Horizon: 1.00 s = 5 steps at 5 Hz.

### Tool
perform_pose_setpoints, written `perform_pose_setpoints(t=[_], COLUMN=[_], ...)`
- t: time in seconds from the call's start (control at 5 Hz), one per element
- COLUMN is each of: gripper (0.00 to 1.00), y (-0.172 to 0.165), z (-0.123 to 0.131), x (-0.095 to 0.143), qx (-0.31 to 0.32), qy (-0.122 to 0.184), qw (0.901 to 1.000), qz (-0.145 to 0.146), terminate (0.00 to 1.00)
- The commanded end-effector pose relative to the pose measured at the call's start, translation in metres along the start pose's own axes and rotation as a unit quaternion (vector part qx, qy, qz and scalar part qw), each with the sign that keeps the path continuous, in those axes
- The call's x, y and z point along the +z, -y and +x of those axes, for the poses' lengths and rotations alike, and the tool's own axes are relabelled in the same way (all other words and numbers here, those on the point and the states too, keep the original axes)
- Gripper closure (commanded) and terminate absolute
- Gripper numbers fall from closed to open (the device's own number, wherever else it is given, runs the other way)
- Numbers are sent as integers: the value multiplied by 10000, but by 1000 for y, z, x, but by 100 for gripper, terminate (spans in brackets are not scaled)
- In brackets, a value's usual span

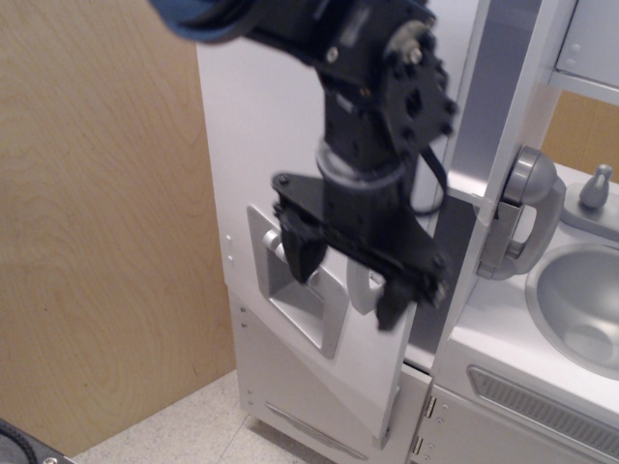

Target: Open fridge

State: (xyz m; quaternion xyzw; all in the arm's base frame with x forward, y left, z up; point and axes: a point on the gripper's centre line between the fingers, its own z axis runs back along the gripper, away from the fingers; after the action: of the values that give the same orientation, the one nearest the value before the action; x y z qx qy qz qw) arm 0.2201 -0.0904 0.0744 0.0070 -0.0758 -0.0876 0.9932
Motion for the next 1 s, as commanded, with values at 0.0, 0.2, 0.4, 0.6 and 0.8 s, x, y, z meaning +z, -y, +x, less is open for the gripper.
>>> perform_pose_setpoints(t=[0.0, 0.2, 0.4, 0.6, 0.8], gripper=[0, 0, 0, 0, 0], y=[42, 58, 67, 66, 49], z=[32, 54, 74, 88, 100], x=[5, -6, -11, -9, -8], qx=[-480, -588, -392, -252, -36], qy=[-177, -71, 93, 191, 355], qw=[9982, 9978, 9986, 9990, 9992], qz=[-321, -288, -335, -323, -202], terminate=[0, 0, 0, 0, 0])
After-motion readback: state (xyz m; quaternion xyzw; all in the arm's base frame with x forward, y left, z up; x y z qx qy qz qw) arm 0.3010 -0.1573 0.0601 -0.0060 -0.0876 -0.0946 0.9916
